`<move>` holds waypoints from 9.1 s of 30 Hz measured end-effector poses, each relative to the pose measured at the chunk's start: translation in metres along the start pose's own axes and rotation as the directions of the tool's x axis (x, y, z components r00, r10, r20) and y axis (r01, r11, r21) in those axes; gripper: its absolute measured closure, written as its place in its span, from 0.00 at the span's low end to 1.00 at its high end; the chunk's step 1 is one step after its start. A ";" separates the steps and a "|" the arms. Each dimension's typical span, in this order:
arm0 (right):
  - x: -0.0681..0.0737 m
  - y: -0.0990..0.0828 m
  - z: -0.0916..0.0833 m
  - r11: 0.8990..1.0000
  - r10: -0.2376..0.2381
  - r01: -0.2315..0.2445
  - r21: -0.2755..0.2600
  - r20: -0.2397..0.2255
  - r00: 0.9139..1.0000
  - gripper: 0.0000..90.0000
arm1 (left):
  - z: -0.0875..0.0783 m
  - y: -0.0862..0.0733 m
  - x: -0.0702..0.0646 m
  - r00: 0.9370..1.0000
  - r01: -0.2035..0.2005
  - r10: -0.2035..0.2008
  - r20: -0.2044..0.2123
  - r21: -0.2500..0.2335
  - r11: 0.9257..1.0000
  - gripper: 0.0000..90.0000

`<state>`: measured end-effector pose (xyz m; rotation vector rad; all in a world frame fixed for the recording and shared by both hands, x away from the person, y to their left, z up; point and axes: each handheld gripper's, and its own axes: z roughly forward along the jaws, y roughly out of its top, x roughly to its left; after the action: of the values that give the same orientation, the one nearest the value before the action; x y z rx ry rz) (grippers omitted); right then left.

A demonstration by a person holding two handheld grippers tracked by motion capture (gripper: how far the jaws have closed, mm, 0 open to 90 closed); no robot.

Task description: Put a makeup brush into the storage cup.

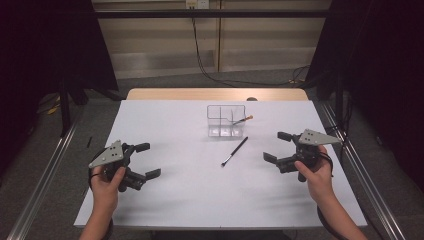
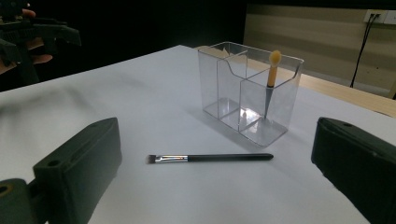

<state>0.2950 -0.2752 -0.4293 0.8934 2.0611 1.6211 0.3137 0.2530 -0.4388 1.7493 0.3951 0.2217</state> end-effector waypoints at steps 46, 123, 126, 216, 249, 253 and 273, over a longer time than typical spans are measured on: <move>0.002 0.020 0.069 1.000 0.001 0.000 0.007 -0.061 0.998 0.02 | -0.004 0.000 -0.002 1.000 -0.012 0.012 -0.004 0.010 1.000 0.01; -0.006 0.015 0.132 0.850 -0.032 0.139 0.507 -0.215 0.976 0.04 | -0.002 -0.001 0.001 1.000 -0.006 0.006 0.009 0.017 1.000 0.01; -0.006 0.015 0.134 0.844 -0.035 0.147 0.516 -0.221 0.975 0.04 | -0.002 -0.001 0.001 1.000 -0.005 0.005 0.009 0.016 1.000 0.01; 0.021 0.024 0.164 0.341 -0.185 0.362 0.868 -0.316 0.931 0.87 | -0.003 -0.002 0.002 1.000 -0.022 0.022 0.013 0.031 0.999 0.01; 0.008 0.049 0.120 0.841 -0.009 0.097 0.533 -0.165 0.986 0.94 | -0.003 -0.002 0.001 1.000 -0.022 0.022 0.010 0.031 0.999 0.01; 0.006 0.049 0.113 0.893 0.004 0.066 0.444 -0.154 0.988 0.94 | -0.002 -0.002 0.002 1.000 -0.020 0.020 0.010 0.032 0.999 0.01; 0.000 0.050 0.091 0.995 0.073 -0.066 0.068 -0.104 0.992 0.94 | -0.002 -0.002 0.002 1.000 -0.018 0.018 0.008 0.032 0.999 0.01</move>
<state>0.3656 -0.2027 -0.4061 0.9292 2.1879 1.6805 0.3143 0.2562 -0.4407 1.7850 0.3792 0.2231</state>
